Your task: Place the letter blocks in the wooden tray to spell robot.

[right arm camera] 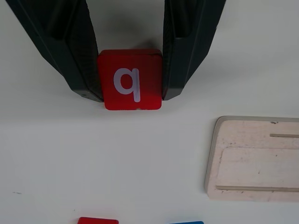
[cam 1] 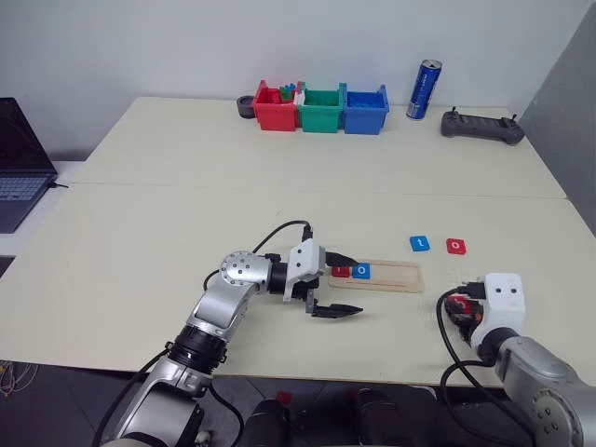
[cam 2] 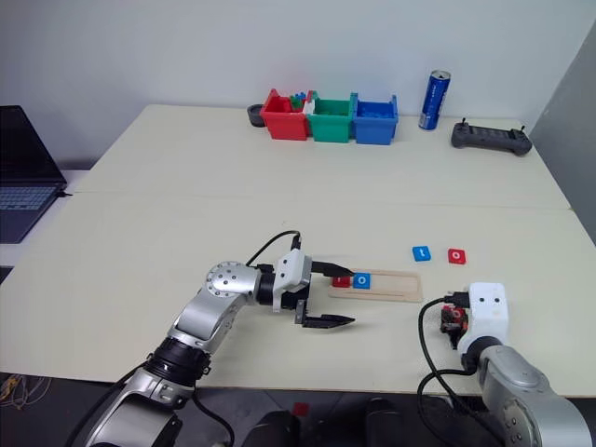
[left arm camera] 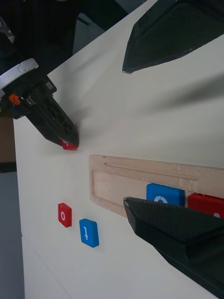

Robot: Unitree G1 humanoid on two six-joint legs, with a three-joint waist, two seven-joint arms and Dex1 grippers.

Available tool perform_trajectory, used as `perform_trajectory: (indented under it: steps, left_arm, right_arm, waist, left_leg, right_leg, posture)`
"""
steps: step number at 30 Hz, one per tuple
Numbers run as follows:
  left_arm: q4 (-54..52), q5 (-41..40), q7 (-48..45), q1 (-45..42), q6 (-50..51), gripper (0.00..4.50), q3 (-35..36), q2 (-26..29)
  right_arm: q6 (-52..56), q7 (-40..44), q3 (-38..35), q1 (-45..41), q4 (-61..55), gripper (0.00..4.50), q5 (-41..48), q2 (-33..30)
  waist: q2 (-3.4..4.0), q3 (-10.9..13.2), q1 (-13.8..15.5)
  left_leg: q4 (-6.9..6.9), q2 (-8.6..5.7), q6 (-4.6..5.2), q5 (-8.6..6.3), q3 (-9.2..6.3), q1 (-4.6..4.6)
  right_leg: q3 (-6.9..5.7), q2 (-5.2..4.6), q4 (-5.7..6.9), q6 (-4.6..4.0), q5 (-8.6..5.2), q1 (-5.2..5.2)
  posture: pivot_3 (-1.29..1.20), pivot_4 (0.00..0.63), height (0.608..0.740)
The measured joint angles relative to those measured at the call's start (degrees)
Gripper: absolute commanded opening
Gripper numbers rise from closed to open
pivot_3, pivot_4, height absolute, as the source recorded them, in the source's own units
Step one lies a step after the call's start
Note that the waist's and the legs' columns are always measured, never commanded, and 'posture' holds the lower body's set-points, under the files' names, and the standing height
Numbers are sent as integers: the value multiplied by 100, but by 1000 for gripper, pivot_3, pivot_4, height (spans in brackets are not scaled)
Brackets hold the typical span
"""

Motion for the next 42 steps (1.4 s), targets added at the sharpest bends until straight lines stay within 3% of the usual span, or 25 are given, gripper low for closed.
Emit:
perform_trajectory:
  steps: [5,9,15,20,23,27,30,34,42]
  left_arm:
    - [10,0,0,-24,-1,4500,-1,-24]
    - [14,0,10,-51,-2,4500,-1,-84]
    - [19,1,26,-50,-33,4500,-2,-134]
    - [133,31,122,-51,-218,4500,-8,-241]
    - [171,33,131,-62,-247,4500,-26,-331]
    - [274,43,120,-74,-272,4500,-47,-332]
    - [284,51,104,-86,-296,4500,-60,-335]
    - [280,51,5,-87,-339,4500,-107,-322]
    - [279,52,-96,-112,-361,4500,-127,-269]
  right_arm:
    - [47,130,-33,3,17,3143,-26,-4]
    - [4,597,-139,107,51,4464,115,-394]
    - [150,1472,-852,-339,222,4464,547,-1412]
    - [-119,2657,-953,-306,403,4464,1176,-2195]
    - [-1357,3917,-952,-104,897,4464,1198,-3106]
    - [-4173,5796,-572,247,2307,4464,473,-3971]
    - [-5617,6594,-101,-83,3420,4464,50,-4172]
    - [-6740,7289,426,-514,4271,4464,-191,-4231]
    - [-7602,7623,1145,-1289,5316,4464,-536,-4155]
  waist:
    - [0,0,0]
    - [-1,0,8]
    - [-1,2,-10]
    - [-3,6,6]
    - [-9,9,27]
    - [-31,22,33]
    - [-34,25,17]
    - [-34,25,17]
    - [-33,26,38]
  left_leg:
    - [0,0,0,0,0,0]
    - [1,-2,0,0,1,0]
    - [1,-1,1,0,1,1]
    - [0,-5,2,-1,7,-2]
    - [4,-8,3,-1,7,-1]
    - [3,-4,4,-2,9,4]
    - [5,-3,4,-2,11,7]
    - [4,-3,3,-2,8,7]
    - [5,-4,3,-2,6,6]
  right_leg:
    - [0,0,0,0,0,1]
    - [-1,-1,-2,0,0,2]
    - [-1,1,-1,0,0,3]
    - [2,-3,-5,-2,0,4]
    - [-2,-7,-17,5,0,11]
    - [-4,-4,-26,6,0,19]
    - [-1,-5,-24,0,4,19]
    - [-3,-5,-22,-20,15,19]
    - [-3,-6,-21,-21,16,18]
  posture:
    - [0,150,740]
    - [0,150,740]
    - [0,150,740]
    - [0,150,740]
    - [0,150,740]
    - [0,150,740]
    - [0,150,740]
    - [0,150,740]
    - [0,150,740]
